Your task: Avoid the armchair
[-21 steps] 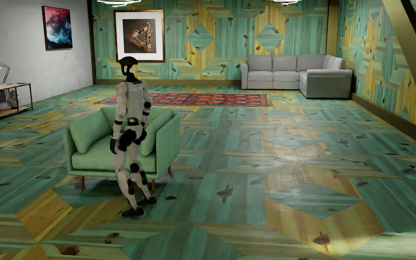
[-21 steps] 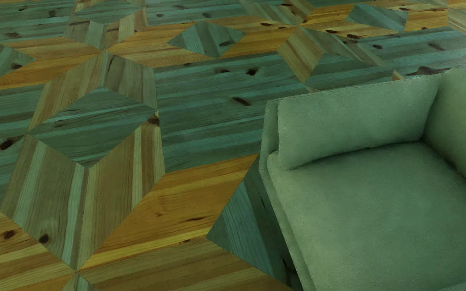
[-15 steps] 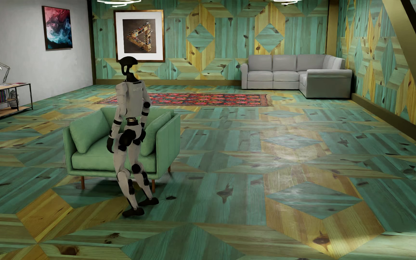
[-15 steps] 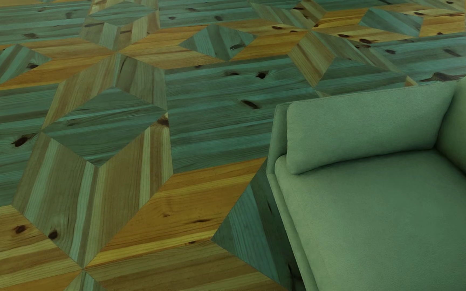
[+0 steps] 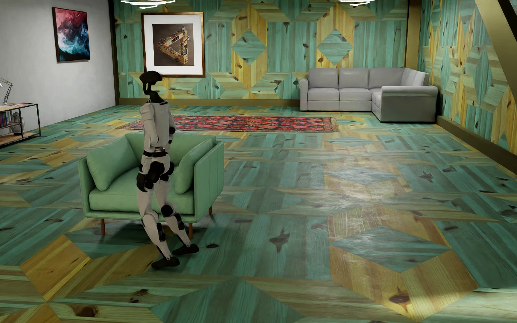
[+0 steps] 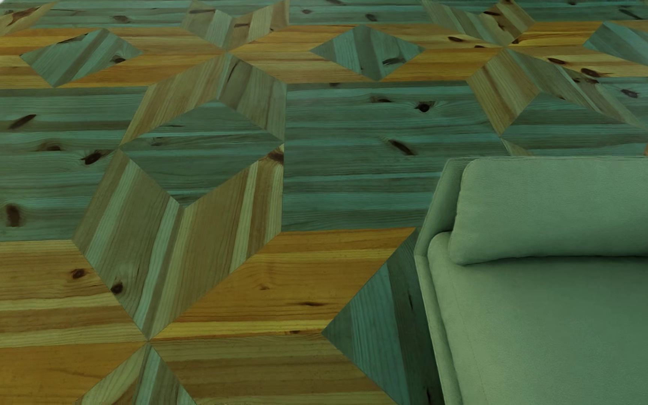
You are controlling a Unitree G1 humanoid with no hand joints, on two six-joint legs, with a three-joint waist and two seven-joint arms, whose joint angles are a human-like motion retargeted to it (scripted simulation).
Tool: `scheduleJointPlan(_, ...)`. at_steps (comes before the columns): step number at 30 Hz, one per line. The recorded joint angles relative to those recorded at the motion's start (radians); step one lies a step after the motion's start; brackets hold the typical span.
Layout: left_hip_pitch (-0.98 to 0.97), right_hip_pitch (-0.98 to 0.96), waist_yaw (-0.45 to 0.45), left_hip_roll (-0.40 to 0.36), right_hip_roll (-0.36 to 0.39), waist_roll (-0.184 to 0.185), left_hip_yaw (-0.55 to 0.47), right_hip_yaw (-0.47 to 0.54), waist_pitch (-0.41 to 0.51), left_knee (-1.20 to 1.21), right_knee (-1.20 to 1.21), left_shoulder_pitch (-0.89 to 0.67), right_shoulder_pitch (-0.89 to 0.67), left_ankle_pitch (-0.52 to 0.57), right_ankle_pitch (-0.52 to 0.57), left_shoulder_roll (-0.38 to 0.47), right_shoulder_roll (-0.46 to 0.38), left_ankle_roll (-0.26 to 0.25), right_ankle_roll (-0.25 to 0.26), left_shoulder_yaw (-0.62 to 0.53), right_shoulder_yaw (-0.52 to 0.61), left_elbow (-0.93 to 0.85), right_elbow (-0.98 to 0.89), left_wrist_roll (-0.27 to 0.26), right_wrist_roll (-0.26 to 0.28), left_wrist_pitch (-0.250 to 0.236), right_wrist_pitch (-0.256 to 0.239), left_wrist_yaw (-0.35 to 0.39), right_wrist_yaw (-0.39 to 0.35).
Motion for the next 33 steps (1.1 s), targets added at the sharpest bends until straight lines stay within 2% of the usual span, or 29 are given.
scheduleJointPlan(3,0.023,-0.099,0.004,-0.024,-0.031,-0.002,0.0,0.0,0.01,-0.004,0.161,0.007,-0.001,-0.035,0.03,0.005,-0.003,0.0,0.0,-0.005,-0.034,0.038,-0.003,0.0,0.0,0.0,0.0,0.0,0.0)
scheduleJointPlan(6,0.076,-0.307,-0.032,-0.03,-0.065,0.011,0.0,0.0,0.037,-0.026,0.523,0.01,-0.009,-0.078,0.181,0.012,-0.002,0.0,0.0,-0.023,-0.07,0.063,-0.011,0.0,0.0,0.0,0.0,0.0,0.0)
scheduleJointPlan(7,0.099,-0.372,-0.053,-0.026,-0.063,0.021,0.0,0.0,0.046,-0.032,0.647,0.014,-0.006,-0.091,0.164,0.017,-0.002,0.0,0.0,-0.026,-0.081,0.062,-0.02,0.0,0.0,0.0,0.0,0.0,0.0)
scheduleJointPlan(9,0.138,-0.477,-0.103,-0.01,-0.043,0.045,0.0,0.0,0.058,-0.033,0.834,0.019,0.008,-0.109,0.058,0.027,-0.001,0.0,0.0,-0.027,-0.096,0.056,-0.042,0.0,0.0,0.0,0.0,0.0,0.0)
scheduleJointPlan(11,0.168,-0.559,-0.148,0.008,-0.016,0.065,0.0,0.0,0.067,-0.024,0.896,0.018,0.025,-0.128,0.039,0.036,0.0,0.0,0.0,-0.022,-0.099,0.054,-0.048,0.0,0.0,0.0,0.0,0.0,0.0)
scheduleJointPlan(15,0.23,-0.652,-0.212,0.038,0.023,0.08,0.0,0.0,0.081,-0.016,0.717,-0.013,0.054,-0.155,0.152,0.047,0.005,0.0,0.0,-0.016,-0.065,0.056,0.004,0.0,0.0,0.0,0.0,0.0,0.0)
scheduleJointPlan(19,0.303,-0.592,-0.26,0.051,0.02,0.068,0.0,0.0,0.083,-0.026,0.314,-0.049,0.078,-0.151,0.297,0.036,0.004,0.0,0.0,-0.032,-0.008,0.047,0.066,0.0,0.0,0.0,0.0,0.0,0.0)
scheduleJointPlan(22,0.332,-0.466,-0.293,0.054,-0.002,0.056,0.0,0.0,0.054,-0.018,0.019,-0.055,0.108,-0.133,0.273,0.014,0.001,0.0,0.0,-0.052,-0.005,0.008,0.077,0.0,0.0,0.0,0.0,0.0,0.0)
scheduleJointPlan(24,0.36,-0.393,-0.286,0.069,-0.011,0.048,0.0,0.0,0.022,-0.017,-0.048,-0.04,0.129,-0.108,0.297,-0.007,0.005,0.0,0.0,-0.047,0.003,-0.019,0.1,0.0,0.0,0.0,0.0,0.0,0.0)
scheduleJointPlan(26,0.382,-0.396,-0.232,0.097,0.023,0.068,0.0,0.0,0.009,0.02,0.009,-0.014,0.127,-0.018,0.361,-0.039,0.009,0.0,0.0,-0.023,0.029,-0.02,0.141,0.0,0.0,0.0,0.0,0.0,0.0)
scheduleJointPlan(28,0.33,-0.375,-0.197,0.128,0.069,0.098,0.0,0.0,0.014,0.163,0.073,0.013,0.088,0.126,0.317,-0.067,0.003,0.0,0.0,-0.019,0.056,0.012,0.164,0.0,0.0,0.0,0.0,0.0,0.0)
scheduleJointPlan(29,0.239,-0.358,-0.218,0.155,0.104,0.125,0.0,0.0,0.003,0.296,0.073,0.034,0.079,0.154,0.27,-0.082,-0.006,0.0,0.0,0.01,-0.062,0.014,0.117,0.0,0.0,0.0,0.0,0.0,0.0)
scheduleJointPlan(30,0.155,-0.315,-0.242,0.162,0.121,0.132,0.0,0.0,0.009,0.448,0.067,0.036,0.065,0.142,0.224,-0.067,-0.016,0.0,0.0,-0.016,-0.087,-0.002,0.046,0.0,0.0,0.0,0.0,0.0,0.0)
scheduleJointPlan(31,0.087,-0.258,-0.25,0.172,0.139,0.13,0.0,0.0,0.022,0.581,0.054,0.025,0.055,0.12,0.192,-0.045,-0.024,0.0,0.0,-0.043,-0.104,-0.019,-0.04,0.0,0.0,0.0,0.0,0.0,0.0)
scheduleJointPlan(33,-0.015,-0.156,-0.197,0.195,0.166,0.105,0.0,0.0,0.029,0.722,0.032,-0.001,0.038,0.137,0.166,-0.004,-0.028,0.0,0.0,-0.036,-0.141,-0.032,-0.196,0.0,0.0,0.0,0.0,0.0,0.0)
